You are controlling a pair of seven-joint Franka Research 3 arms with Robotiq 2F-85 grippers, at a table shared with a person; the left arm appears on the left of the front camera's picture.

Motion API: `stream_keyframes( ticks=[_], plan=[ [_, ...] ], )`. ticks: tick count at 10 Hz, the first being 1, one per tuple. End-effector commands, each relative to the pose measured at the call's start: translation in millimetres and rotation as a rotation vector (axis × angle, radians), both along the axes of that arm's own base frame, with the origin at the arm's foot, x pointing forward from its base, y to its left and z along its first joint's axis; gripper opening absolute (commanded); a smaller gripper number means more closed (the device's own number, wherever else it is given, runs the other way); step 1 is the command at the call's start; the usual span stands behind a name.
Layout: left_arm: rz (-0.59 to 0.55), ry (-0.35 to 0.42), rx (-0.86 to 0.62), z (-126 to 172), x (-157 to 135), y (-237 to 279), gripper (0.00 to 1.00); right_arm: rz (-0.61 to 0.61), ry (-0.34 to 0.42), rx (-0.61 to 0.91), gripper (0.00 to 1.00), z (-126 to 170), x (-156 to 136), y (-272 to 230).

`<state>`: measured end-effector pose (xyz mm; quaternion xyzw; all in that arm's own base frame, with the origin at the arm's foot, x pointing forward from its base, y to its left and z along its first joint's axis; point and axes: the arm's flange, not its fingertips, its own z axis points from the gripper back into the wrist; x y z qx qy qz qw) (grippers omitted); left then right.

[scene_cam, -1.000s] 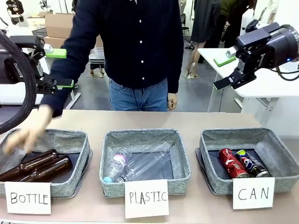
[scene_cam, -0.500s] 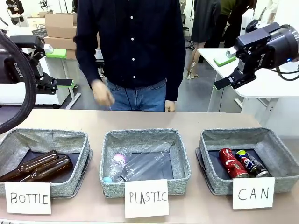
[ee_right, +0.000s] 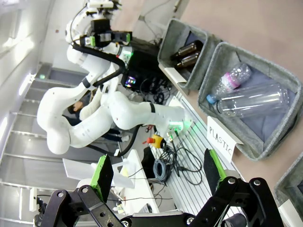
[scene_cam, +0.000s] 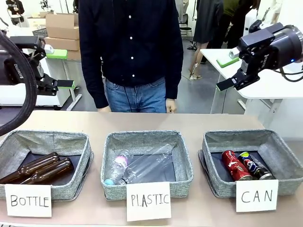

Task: Sort the can waste into the basket.
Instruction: Pick up the can waste from the table and place it in the right Fabric basket.

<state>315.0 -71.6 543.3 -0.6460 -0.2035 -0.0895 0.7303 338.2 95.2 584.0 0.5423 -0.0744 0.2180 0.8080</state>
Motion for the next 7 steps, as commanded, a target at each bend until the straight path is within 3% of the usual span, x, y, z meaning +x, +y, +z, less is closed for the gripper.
stream_keyframes(
  ticks=[1,7],
  plan=[
    [0.001,0.007,-0.023,3.5,-1.2,-1.5,0.94,0.02,-0.027,0.0,1.0,2.6,1.3,-1.5],
    [0.001,0.007,-0.023,3.5,-1.2,-1.5,0.94,0.02,-0.027,0.0,1.0,2.6,1.3,-1.5]
  ],
)
